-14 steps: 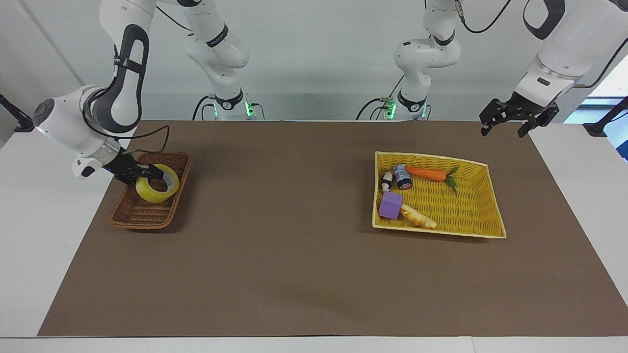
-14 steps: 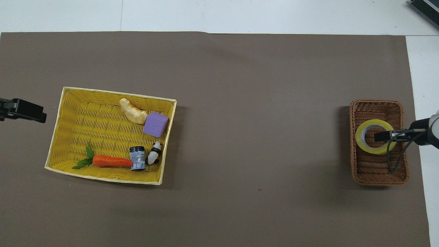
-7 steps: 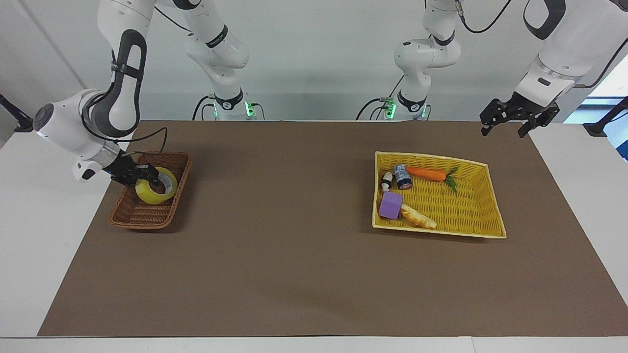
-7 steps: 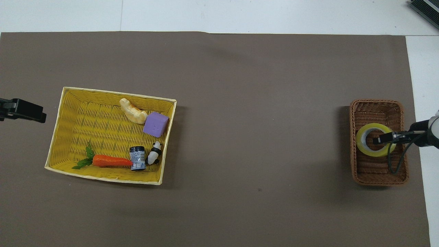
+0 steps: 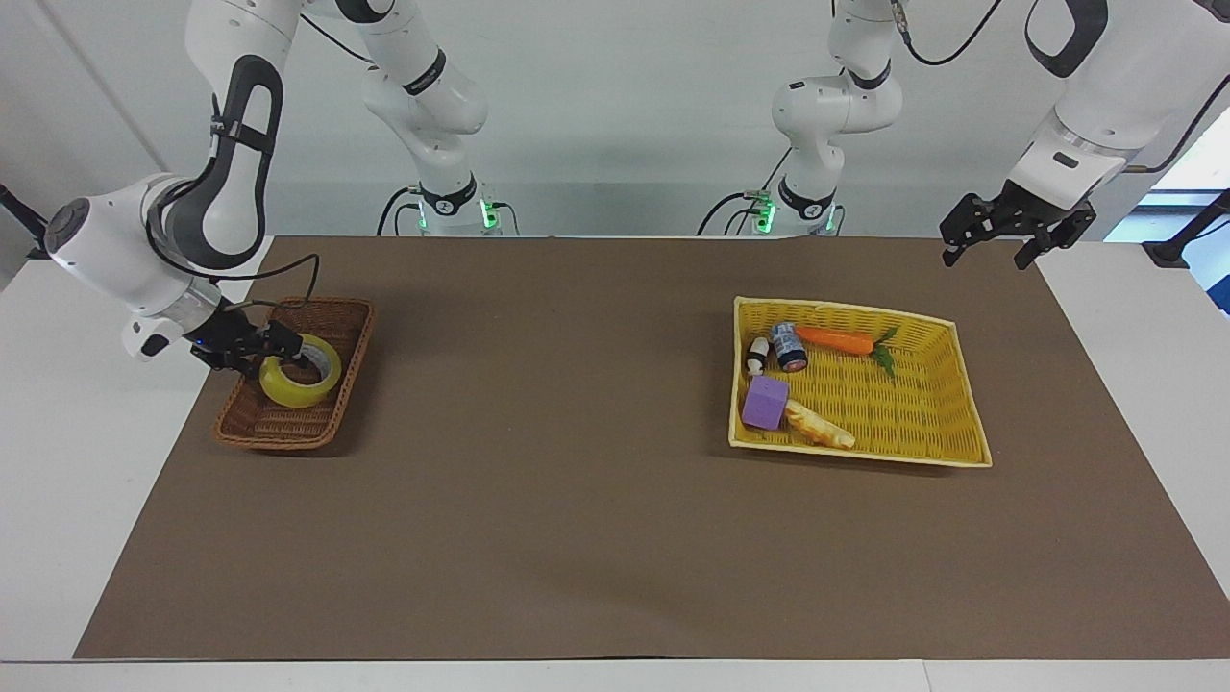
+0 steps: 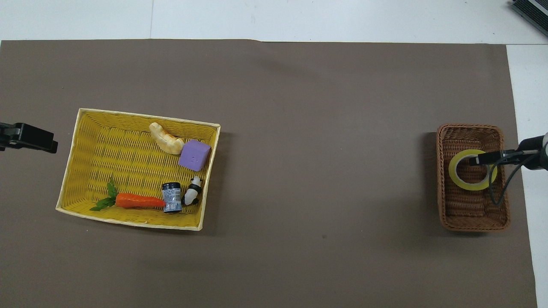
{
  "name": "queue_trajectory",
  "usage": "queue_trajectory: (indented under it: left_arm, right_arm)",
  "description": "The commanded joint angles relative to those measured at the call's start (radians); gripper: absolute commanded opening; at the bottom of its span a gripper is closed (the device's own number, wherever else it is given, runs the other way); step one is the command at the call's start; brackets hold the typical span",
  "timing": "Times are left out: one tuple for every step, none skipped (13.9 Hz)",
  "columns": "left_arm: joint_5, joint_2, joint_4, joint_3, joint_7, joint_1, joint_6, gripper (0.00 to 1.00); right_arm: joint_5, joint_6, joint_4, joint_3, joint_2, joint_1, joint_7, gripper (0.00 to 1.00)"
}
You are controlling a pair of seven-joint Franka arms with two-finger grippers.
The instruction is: Move tape to another basket
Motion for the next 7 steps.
queue_trajectory:
  left_arm:
    - [0.018,0.007,0.015,-0.008,0.009,0.012,-0.007,1.0]
    - [0.018,0.007,0.015,-0.008,0.009,0.012,-0.007,1.0]
    - [0.018,0.007,0.015,-0.008,0.009,0.012,-0.007,1.0]
    - [0.018,0.007,0.015,-0.008,0.009,0.013,-0.007,1.0]
    - [0.018,0.007,0.015,-0.008,0.009,0.013,-0.007,1.0]
    - [0.018,0.007,0.015,-0.008,0.009,0.013,-0.007,1.0]
    - [0.018,0.007,0.015,-0.008,0.009,0.012,-0.007,1.0]
  right_arm:
    - [-0.001,0.002,0.07,0.006,0.018,0.035,0.06,1.0]
    - [-0.015,0.002,0.09,0.006,0.017,0.064,0.1,1.0]
    - [-0.02,-0.001,0.107,0.006,0.014,0.095,0.141,1.0]
    - [-0.032,-0.001,0.113,0.003,0.008,0.121,0.181,1.0]
    - [-0.082,-0.001,0.116,0.002,-0.002,0.155,0.23,1.0]
    - [-0.139,-0.004,0.13,0.003,-0.012,0.184,0.287,1.0]
    - [-0.188,-0.016,0.151,0.005,-0.018,0.212,0.359,1.0]
